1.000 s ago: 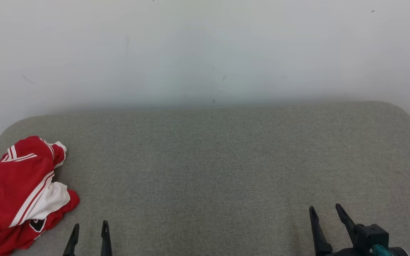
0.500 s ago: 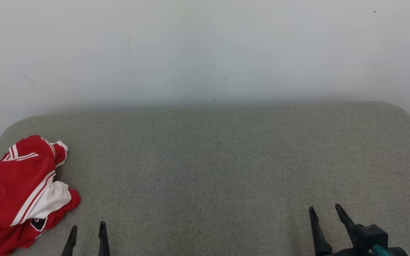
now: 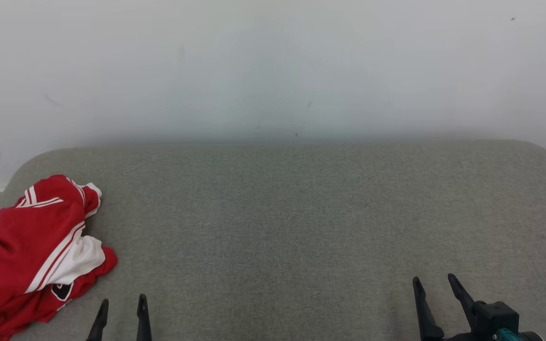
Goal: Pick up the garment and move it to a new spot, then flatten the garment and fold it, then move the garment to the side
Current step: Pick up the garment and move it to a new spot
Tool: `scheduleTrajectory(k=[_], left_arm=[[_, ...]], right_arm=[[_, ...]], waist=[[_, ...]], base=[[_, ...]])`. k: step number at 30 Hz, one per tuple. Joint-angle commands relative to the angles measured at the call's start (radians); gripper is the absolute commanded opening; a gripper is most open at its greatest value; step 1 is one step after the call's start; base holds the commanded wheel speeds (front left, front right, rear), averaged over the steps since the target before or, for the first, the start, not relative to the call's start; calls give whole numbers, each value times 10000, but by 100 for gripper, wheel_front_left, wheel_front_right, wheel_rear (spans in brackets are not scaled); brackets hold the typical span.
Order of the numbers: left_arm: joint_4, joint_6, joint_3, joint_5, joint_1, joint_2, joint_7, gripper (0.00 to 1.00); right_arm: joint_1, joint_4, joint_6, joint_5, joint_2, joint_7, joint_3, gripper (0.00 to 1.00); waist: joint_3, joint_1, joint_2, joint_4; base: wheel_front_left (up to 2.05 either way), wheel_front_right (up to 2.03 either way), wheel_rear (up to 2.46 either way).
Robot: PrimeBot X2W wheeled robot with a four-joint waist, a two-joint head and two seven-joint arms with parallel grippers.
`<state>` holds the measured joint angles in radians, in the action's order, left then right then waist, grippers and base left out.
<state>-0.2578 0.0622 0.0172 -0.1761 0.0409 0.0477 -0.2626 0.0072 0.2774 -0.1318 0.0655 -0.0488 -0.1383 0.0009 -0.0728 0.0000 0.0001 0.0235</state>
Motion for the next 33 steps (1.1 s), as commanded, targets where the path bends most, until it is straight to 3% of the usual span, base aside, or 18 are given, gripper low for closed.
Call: scheduleTrajectory(k=[1, 7, 23, 33], left_arm=[[-15, 19, 28, 61, 6, 49, -35, 100], [-58, 52, -8, 213, 51, 49, -35, 100], [-27, 110, 348, 511, 274, 342, -35, 100], [702, -180, 1060, 275, 606, 248, -35, 100]], right_arm=[[120, 27, 21, 50, -27, -48, 7, 100], [145, 103, 21, 127, -26, -125, 67, 100], [257, 181, 21, 398, -21, -392, 434, 100], [-743, 228, 21, 377, -26, -353, 1329, 100]], waist=[[-40, 0, -1, 120], [-135, 0, -1, 828], [-425, 0, -1, 4114], [109, 0, -1, 4623]], base=[[0, 0, 0], [0, 0, 0], [0, 0, 0], [0, 0, 0]])
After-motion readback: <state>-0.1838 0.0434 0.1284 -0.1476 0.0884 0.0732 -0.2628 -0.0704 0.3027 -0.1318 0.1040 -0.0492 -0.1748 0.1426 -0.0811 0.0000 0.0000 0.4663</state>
